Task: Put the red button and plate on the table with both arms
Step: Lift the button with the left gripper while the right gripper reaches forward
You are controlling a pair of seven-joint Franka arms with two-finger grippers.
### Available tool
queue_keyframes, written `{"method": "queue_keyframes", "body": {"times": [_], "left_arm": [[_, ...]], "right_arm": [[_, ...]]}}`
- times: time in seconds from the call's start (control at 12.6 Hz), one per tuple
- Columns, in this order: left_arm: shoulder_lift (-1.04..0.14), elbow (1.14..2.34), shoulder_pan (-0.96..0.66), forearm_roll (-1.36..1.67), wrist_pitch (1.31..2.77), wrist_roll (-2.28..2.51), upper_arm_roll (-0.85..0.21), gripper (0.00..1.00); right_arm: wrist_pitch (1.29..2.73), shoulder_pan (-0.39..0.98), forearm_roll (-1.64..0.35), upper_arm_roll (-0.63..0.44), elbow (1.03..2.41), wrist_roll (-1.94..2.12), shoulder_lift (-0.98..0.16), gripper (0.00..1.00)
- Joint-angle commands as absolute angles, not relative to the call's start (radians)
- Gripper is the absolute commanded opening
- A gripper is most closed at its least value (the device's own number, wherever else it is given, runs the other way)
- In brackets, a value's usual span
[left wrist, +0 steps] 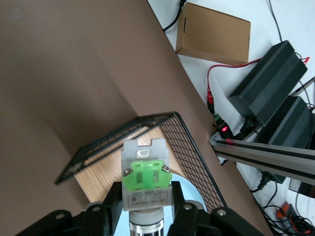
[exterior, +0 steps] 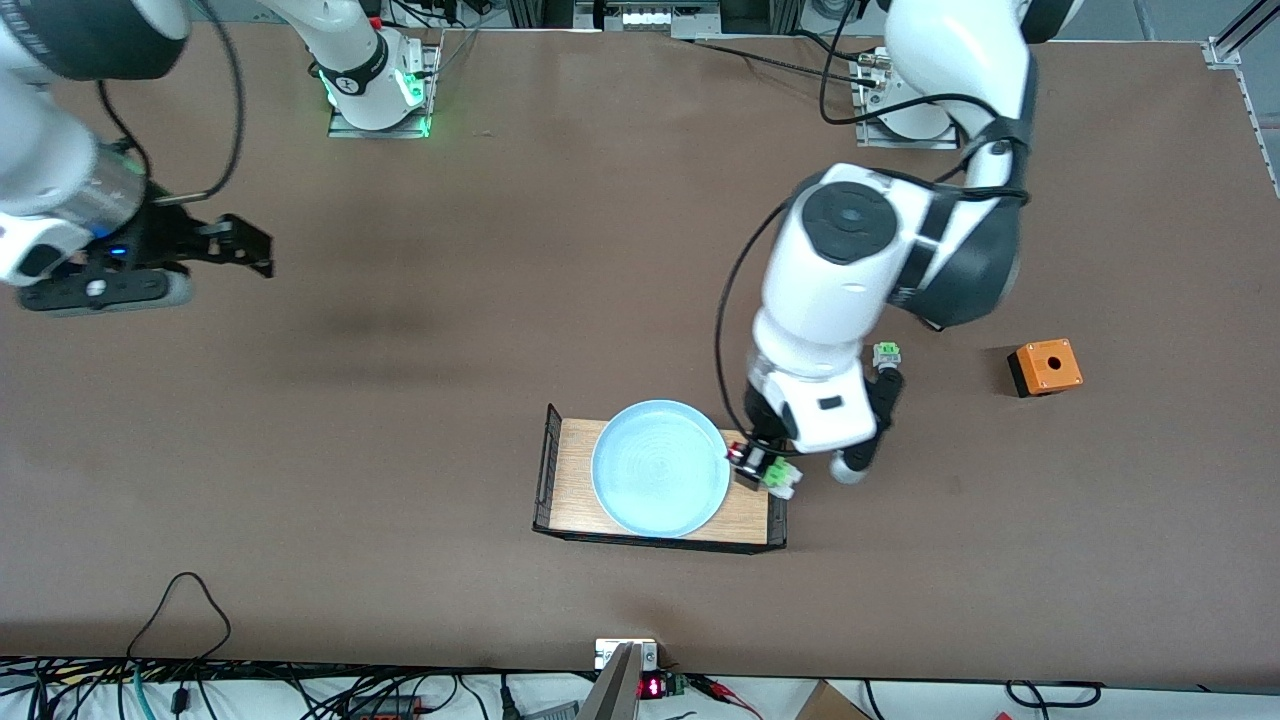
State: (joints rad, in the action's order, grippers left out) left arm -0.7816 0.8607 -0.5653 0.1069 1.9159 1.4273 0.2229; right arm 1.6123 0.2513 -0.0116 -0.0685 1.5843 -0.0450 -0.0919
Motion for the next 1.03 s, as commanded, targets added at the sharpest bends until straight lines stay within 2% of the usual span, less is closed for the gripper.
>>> {"method": "queue_keyframes", "body": {"times": [0.0,0.24,0.4,0.63,0.95], "left_arm": [[-0.735,0.888,-0.493,0.184,1.814,1.216,0.218,0.03],[-0.724,0.914,-0.419,0.202,1.749,1.050,0.218,0.03],[-0.701,0.975,-0.367,0.204,1.718,0.903,0.216,0.03],[-0.667,1.098,-0.293,0.227,1.726,0.633,0.216,0.03],[-0.664,1.201,-0.178,0.281,1.740,0.277,0.218,0.04]], "right_arm": [[1.598,0.328,-0.026,-0.071,1.551,-0.229,-0.098,1.00],[1.608,0.379,-0.121,-0.069,1.548,-0.570,-0.117,1.00],[1.628,0.399,-0.167,-0.068,1.548,-0.702,-0.127,1.00],[1.614,0.425,-0.169,-0.071,1.549,-0.729,-0.143,1.00],[1.627,0.452,-0.179,-0.068,1.548,-0.797,-0.156,1.00]]}}
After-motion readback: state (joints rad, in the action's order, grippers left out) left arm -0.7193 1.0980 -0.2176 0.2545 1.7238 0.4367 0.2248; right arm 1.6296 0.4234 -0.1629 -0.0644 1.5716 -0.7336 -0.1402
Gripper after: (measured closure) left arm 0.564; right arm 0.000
